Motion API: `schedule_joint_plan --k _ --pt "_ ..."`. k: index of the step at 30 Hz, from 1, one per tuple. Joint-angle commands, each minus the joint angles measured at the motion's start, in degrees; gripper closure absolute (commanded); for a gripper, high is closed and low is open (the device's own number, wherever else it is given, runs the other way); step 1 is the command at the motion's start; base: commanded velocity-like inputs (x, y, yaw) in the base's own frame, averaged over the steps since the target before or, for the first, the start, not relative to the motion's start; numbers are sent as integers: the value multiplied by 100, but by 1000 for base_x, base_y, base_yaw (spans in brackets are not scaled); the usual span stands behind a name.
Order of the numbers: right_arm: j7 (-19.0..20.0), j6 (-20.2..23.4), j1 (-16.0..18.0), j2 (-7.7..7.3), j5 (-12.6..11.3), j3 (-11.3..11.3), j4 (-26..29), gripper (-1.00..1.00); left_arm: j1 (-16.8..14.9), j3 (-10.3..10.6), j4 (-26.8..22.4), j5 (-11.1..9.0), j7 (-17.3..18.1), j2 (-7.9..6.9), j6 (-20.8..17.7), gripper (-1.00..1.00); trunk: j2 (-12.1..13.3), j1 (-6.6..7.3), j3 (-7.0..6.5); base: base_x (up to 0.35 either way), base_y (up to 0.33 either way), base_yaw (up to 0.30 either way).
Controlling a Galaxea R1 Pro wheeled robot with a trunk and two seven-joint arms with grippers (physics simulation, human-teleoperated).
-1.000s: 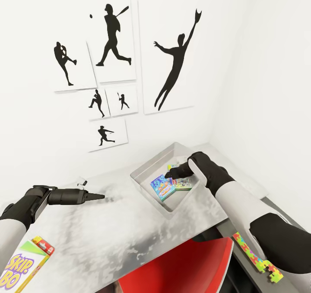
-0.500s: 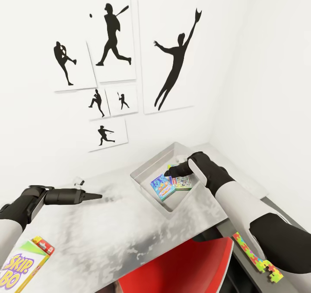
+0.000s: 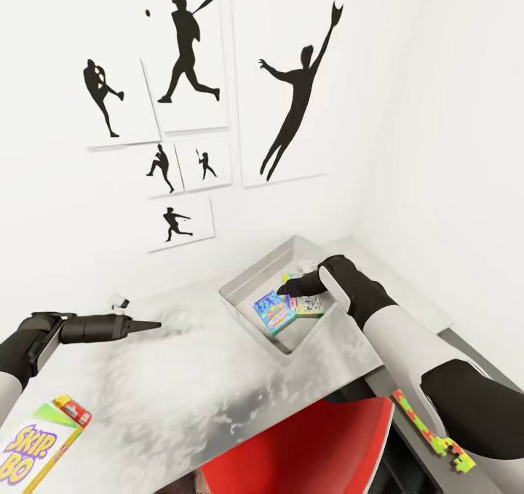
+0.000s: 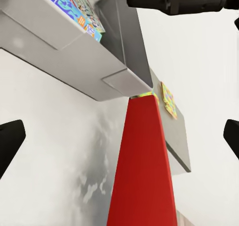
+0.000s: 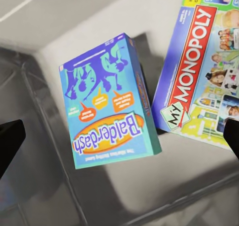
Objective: Put all the toys in the child's room - the three board games (two on the bed and one on the table), the two jigsaw puzzles on the table, and the tennis ball on the table - inside the toy box on the table in the child's room.
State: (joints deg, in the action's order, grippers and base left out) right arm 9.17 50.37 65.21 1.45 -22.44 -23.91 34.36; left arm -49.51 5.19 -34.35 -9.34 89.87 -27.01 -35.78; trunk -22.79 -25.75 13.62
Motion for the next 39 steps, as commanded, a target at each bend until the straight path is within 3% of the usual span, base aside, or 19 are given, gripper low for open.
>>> schedule_joint_plan --k 1,7,11,17,20,22,24,25,29,33,39 --pt "50 13 7 -2 56 -5 2 -100 -6 37 0 -61 13 -10 -61 -100 -13 -3 21 0 0 0" --pt "49 -12 5 -4 56 -1 1 -100 -5 39 -2 -279 13 -47 -61 -100 -13 -3 76 0 0 0" --pt "49 -17 3 -3 56 0 1 -100 -1 55 -16 -554 13 -242 -68 -100 -13 -3 113 0 0 0" --pt "49 -19 1 -6 56 0 2 -100 141 105 -206 -1363 13 -536 -98 -100 -13 -3 169 0 0 0" --pt "49 -19 0 -10 56 0 3 -100 489 113 -965 -1685 13 -622 -332 -100 -13 -3 196 0 0 0" --pt "49 -19 0 -12 57 0 2 -100 941 114 -1926 -1984 13 -755 -662 -100 -13 -3 215 0 0 0" --pt "49 -19 0 -12 58 0 1 -100 1192 104 -2422 -2187 13 -834 -775 -100 -13 -3 233 0 0 0" --pt "49 -19 0 -12 59 0 1 -100 1426 89 -2866 -2413 13 -915 -853 -100 -13 -3 242 0 0 0" --pt "49 -19 0 -13 60 0 5 -100 1869 61 -3614 -2953 13 -1144 -956 -100 -13 -3 279 0 0 0" --pt "49 -19 0 -11 62 6 8 -100 2002 52 -3815 -3128 13 -1232 -983 -100 -13 -3 316 0 0 0" --pt "49 -19 0 -5 60 9 9 -100 2044 46 -3875 -3159 13 -1257 -991 -100 -13 -3 371 0 0 0"
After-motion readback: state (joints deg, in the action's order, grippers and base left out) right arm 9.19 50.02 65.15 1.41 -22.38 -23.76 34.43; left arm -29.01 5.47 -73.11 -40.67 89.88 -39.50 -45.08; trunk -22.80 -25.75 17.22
